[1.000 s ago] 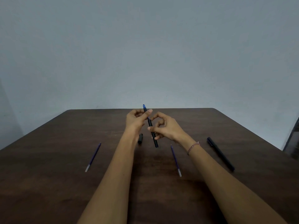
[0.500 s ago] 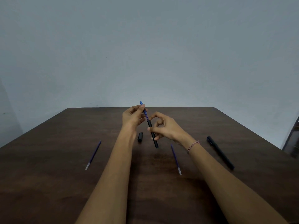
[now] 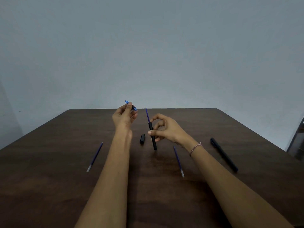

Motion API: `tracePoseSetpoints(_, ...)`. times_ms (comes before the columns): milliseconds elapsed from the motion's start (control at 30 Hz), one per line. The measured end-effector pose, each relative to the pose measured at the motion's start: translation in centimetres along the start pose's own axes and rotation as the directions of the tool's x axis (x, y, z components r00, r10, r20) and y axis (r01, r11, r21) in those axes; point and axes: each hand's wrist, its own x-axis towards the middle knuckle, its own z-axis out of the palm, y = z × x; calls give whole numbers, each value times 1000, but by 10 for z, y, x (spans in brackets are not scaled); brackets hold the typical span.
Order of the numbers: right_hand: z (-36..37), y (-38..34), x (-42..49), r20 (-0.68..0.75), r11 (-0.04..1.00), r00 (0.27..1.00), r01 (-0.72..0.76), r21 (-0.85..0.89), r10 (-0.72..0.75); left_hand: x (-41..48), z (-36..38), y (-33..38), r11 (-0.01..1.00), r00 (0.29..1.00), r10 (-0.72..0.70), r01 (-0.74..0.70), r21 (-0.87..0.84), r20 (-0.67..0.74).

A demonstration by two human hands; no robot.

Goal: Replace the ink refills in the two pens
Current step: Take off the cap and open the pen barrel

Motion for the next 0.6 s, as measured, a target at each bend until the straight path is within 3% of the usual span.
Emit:
tracePoseSetpoints(233, -2, -1, 4, -147, 996, 987, 73, 59, -64, 3, -6, 1, 992, 1000, 5, -5, 123, 2)
tracePoseSetpoints(367, -2, -1, 5, -207, 991, 975, 100, 85, -80, 11, -13, -2, 925, 999, -33, 46, 377, -42)
tracePoseSetpoints(467, -2, -1, 5, -219, 991, 973, 97, 87, -76, 16, -20, -5, 732, 996, -13, 68, 678, -86)
tracePoseSetpoints(600, -3, -1, 5, -227, 992, 973, 63, 106, -38, 16, -28, -5, 279, 996, 15, 78, 957, -85)
